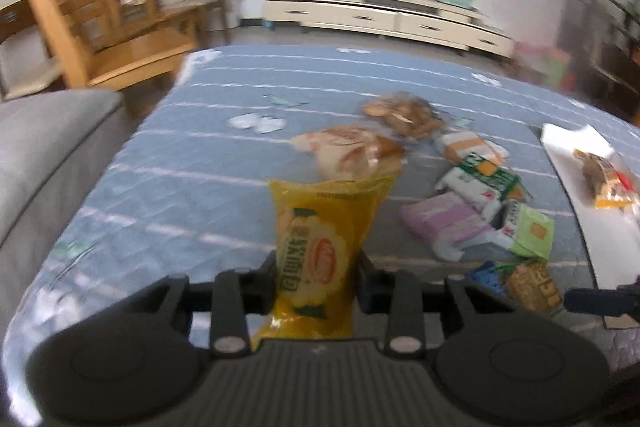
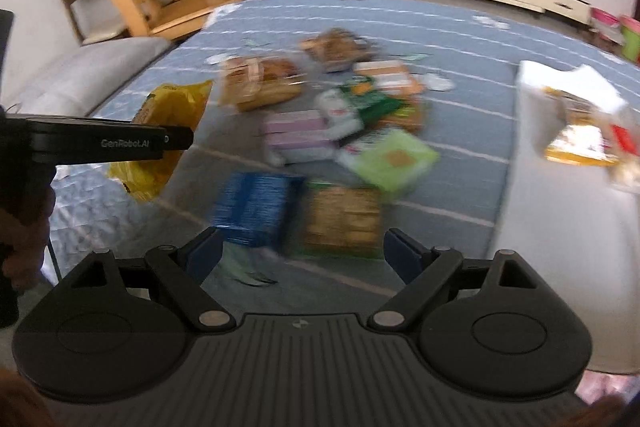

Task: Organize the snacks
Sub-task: 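Grasp the yellow bag with the left tool while the right grasps the blue bag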

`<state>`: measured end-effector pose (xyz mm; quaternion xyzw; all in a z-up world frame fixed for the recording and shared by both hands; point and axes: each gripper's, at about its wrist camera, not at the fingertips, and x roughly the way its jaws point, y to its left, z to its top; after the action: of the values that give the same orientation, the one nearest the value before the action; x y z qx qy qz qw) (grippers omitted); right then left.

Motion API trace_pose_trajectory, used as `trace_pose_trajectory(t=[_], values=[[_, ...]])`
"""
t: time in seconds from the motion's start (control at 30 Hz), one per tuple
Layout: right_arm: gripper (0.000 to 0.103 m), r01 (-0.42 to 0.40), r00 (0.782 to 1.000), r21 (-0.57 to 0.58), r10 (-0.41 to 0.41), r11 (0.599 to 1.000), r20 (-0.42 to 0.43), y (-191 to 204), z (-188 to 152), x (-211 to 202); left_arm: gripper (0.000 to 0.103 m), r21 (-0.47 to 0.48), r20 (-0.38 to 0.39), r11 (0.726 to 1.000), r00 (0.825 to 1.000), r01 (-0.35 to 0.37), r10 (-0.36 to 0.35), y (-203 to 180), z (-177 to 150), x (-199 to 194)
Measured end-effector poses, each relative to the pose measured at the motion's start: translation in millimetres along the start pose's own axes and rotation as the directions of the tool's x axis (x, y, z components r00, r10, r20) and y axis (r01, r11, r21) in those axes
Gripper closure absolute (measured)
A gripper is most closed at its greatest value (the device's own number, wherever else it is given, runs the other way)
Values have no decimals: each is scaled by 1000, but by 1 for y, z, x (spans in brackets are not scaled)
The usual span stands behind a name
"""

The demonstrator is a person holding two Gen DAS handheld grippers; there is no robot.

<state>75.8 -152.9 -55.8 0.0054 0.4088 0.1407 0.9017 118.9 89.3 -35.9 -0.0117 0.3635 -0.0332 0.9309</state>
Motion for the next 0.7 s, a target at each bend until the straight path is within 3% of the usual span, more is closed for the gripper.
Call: trace_pose_trajectory(t=[0.13, 0.27, 0.33, 0.5, 0.7], values=[[0, -21, 1000, -21, 21, 1000, -19, 14, 8, 18, 68, -29, 0, 998, 999, -55, 55, 8, -10, -12], [1, 32, 999, -66, -33, 997, -20, 26, 16, 35, 68, -65, -6, 995, 997, -78, 78, 12, -16, -17], [42, 45, 998, -78, -49, 996, -47, 31, 20, 42, 68, -70, -6, 994, 997, -80, 80, 12, -18, -19], [45, 60, 998, -96, -63, 994, -22, 28, 14, 39, 68, -82, -4, 995, 998, -65, 65, 7, -24, -25], [45, 67, 996, -78, -62, 995, 64, 23, 16, 2, 68, -70, 13, 997, 999, -44, 45, -9, -26, -38]])
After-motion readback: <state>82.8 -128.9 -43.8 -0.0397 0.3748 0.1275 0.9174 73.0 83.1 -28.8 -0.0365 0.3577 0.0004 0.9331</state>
